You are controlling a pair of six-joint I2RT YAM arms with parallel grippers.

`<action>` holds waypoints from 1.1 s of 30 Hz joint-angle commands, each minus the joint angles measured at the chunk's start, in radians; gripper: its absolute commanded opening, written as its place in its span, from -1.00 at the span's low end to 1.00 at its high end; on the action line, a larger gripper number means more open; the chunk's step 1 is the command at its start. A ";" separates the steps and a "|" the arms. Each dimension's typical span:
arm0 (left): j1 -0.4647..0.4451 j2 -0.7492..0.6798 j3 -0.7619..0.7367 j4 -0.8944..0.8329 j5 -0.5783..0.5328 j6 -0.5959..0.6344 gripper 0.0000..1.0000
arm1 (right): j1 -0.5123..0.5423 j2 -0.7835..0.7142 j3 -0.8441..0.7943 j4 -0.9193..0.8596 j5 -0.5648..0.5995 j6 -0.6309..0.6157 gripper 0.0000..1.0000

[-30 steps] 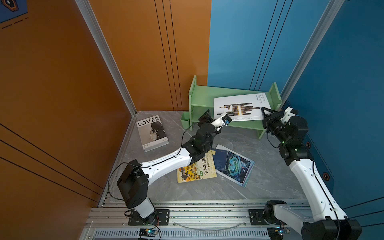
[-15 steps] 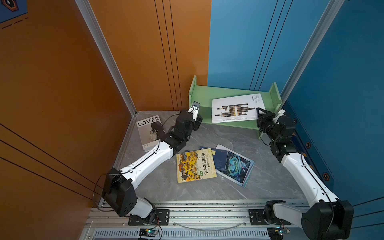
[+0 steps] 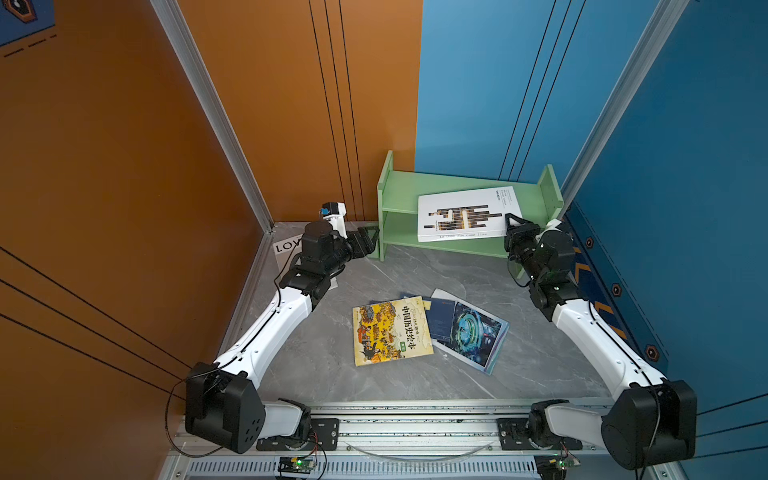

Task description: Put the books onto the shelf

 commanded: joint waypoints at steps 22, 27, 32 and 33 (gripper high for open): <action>-0.109 0.355 0.061 0.649 0.285 -0.784 0.27 | 0.077 0.080 -0.028 0.162 0.045 0.058 -0.35; -0.127 0.410 0.082 0.686 0.289 -0.826 0.24 | 0.078 0.094 -0.025 0.176 0.031 0.067 -0.35; -0.132 0.443 0.094 0.753 0.288 -0.866 0.03 | 0.077 0.096 -0.029 0.175 0.026 0.068 -0.35; -0.133 0.446 0.094 0.758 0.287 -0.870 0.00 | 0.077 0.096 -0.029 0.175 0.024 0.067 -0.35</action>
